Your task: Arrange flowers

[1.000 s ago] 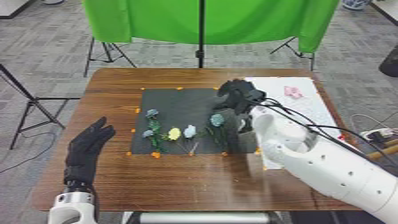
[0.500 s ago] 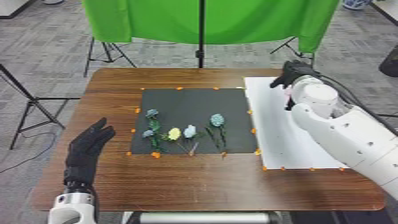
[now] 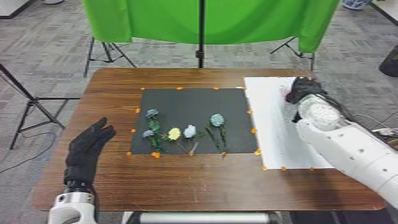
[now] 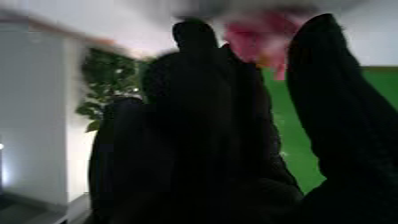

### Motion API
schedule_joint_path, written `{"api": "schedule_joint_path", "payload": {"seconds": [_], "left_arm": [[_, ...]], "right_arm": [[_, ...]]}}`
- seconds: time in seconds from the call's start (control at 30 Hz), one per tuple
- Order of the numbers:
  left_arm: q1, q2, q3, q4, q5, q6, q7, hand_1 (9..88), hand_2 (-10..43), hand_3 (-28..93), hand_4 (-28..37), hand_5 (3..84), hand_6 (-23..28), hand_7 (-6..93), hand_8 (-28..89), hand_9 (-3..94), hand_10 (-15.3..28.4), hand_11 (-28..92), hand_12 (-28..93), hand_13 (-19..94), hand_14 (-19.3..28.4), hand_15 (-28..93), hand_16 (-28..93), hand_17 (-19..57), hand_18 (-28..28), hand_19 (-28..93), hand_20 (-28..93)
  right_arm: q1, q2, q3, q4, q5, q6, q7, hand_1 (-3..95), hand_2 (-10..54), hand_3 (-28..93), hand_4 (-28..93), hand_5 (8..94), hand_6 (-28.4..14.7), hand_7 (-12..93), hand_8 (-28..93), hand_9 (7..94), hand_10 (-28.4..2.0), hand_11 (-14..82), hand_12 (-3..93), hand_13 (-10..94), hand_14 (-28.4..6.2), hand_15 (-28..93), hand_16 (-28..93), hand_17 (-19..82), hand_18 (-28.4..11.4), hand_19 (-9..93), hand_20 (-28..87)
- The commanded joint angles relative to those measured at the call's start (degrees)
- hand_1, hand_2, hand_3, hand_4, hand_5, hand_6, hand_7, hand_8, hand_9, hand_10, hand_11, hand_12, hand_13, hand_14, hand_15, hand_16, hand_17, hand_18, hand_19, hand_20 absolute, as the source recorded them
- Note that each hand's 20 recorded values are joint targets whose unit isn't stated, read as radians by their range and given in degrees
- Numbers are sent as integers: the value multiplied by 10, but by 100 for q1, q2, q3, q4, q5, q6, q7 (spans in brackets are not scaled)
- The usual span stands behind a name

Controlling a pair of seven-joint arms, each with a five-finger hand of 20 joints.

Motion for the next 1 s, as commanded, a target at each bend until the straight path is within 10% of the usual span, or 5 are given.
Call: {"api": "schedule_joint_path", "payload": {"seconds": [0.03,0.27,0.6,1.0], "left_arm": [[29,-13,25,23,18,-66,-46,276,28,650,-210,467,47,75,-57,457,136,155,112,348,172,192,2,48,122,67,184],[55,-39,25,18,9,-26,34,276,27,653,-211,466,46,77,-57,457,136,155,111,347,173,194,2,48,123,69,185],[92,-29,-23,-7,12,-3,13,274,26,656,-212,465,46,78,-57,457,136,157,112,347,173,196,1,47,123,70,184],[44,-68,0,9,50,-105,-25,274,27,654,-211,465,46,78,-57,455,135,156,112,342,173,197,3,40,127,75,187]], "right_arm": [[-41,4,-421,181,-393,885,-189,557,-95,552,-212,691,33,187,4,836,-100,127,287,916,-20,563,331,657,-107,932,537],[-103,524,-317,-652,-321,1154,-310,626,-95,550,-218,809,25,198,61,931,-83,112,345,936,-10,569,334,682,-102,932,551],[-1337,1618,719,-3386,221,242,-505,628,-95,554,-212,818,20,192,70,936,-83,113,350,937,-9,568,331,684,-101,932,552],[-1431,1432,187,-4058,460,-506,-884,622,-95,550,-200,818,20,185,75,934,-83,110,354,937,-9,556,335,680,-99,932,542]]}}
